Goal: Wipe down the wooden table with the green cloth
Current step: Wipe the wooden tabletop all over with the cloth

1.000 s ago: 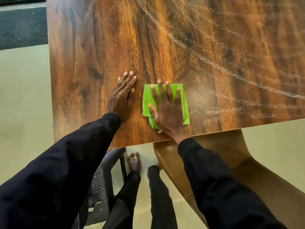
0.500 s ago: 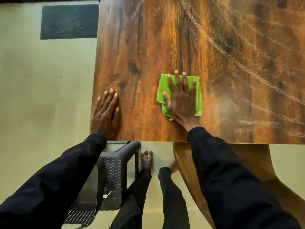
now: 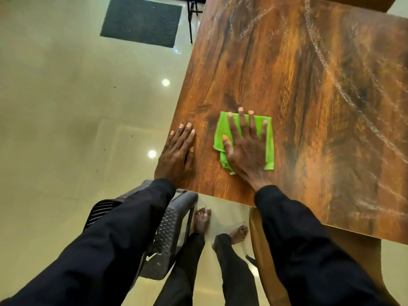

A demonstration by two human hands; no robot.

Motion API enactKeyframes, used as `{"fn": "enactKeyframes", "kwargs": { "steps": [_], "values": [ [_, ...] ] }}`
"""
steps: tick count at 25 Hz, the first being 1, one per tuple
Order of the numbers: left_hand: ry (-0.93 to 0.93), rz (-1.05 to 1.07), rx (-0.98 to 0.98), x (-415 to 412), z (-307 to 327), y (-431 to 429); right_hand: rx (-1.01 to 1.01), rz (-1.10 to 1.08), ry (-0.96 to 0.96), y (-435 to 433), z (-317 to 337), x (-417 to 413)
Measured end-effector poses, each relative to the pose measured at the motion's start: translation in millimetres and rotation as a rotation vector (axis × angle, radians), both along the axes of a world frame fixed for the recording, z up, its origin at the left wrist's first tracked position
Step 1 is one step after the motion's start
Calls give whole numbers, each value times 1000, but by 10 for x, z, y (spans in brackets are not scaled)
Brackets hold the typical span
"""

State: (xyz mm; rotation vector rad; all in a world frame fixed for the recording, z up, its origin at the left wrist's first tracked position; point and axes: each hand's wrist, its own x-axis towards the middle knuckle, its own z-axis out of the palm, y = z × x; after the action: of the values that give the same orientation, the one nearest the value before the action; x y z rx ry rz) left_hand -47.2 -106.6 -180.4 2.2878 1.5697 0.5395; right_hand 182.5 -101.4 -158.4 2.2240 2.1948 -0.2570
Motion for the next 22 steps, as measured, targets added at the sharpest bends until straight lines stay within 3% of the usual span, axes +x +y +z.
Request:
{"fn": "enactKeyframes", "kwargs": {
  "steps": [6,8,11,14,19,22],
  "values": [
    [0,-5,22,-2,-20,-19,-5,327,17,-902,-106,-93],
    [12,-21,15,-7,-28,-11,0,286,7,-1055,-89,282],
    [56,-34,9,-22,-62,-29,1,51,-7,-741,-45,682],
    [88,-77,17,-22,-77,-42,7,-109,9,-259,-4,480],
    [116,-127,47,-18,-34,-41,1,172,28,-689,-71,157],
    [106,-172,1,87,17,20,23,54,44,-1174,-56,608]
  ]
}}
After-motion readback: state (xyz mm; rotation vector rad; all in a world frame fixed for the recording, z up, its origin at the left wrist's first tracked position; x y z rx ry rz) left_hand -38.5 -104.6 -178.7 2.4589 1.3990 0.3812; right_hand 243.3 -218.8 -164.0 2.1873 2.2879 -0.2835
